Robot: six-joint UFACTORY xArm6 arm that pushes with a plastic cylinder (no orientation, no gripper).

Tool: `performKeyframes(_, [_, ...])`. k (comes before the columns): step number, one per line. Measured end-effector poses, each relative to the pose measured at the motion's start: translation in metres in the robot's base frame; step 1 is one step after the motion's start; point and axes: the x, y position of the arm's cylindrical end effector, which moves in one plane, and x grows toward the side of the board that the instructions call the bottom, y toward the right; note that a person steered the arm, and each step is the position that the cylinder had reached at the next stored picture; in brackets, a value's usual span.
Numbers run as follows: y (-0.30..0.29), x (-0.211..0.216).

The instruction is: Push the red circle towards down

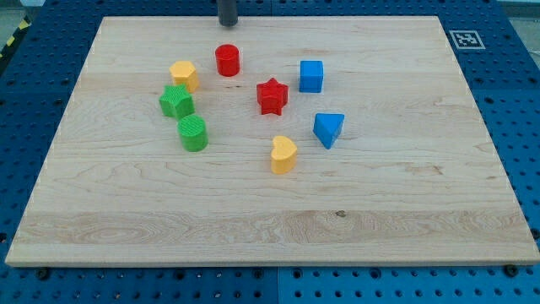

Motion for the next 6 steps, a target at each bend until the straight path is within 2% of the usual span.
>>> performKeyframes(1, [0.000,0.004])
performKeyframes(3, [0.004,0.076])
performKeyframes(6, [0.008,0.130])
